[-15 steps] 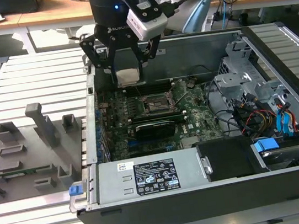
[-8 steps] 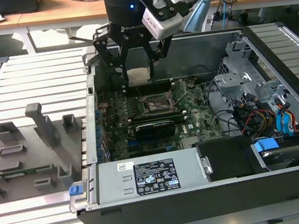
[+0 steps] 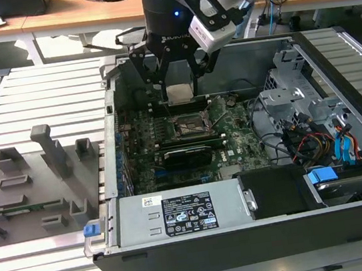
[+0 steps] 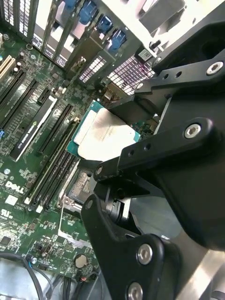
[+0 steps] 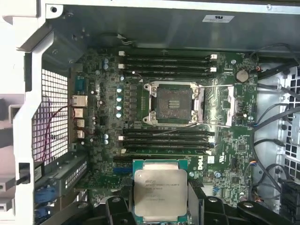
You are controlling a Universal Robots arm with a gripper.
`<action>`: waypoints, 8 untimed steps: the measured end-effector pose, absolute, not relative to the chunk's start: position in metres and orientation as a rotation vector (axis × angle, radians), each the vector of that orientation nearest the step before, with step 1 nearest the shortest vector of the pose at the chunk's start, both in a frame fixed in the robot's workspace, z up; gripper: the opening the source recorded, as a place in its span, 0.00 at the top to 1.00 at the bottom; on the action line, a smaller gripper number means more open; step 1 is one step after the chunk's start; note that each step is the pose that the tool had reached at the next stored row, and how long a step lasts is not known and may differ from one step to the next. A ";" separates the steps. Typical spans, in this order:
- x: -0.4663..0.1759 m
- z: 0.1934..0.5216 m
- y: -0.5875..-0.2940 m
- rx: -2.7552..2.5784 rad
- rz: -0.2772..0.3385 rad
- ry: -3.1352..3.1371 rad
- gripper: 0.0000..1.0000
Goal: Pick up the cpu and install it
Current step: 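Pick up the cpu and move it towards the insertion slot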
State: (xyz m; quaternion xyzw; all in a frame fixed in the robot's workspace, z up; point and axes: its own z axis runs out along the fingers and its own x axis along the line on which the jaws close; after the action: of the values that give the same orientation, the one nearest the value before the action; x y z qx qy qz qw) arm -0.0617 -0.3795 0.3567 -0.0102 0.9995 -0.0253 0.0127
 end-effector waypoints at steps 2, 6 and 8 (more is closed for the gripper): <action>-0.057 0.354 -0.376 -0.032 -0.079 3.115 0.45; -0.051 0.352 -0.372 -0.032 -0.079 3.115 0.45; -0.048 0.351 -0.371 -0.032 -0.079 3.115 0.45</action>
State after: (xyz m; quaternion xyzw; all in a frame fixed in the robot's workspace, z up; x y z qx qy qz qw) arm -0.0476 -0.3713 0.3508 -0.0102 0.9995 -0.0253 0.0127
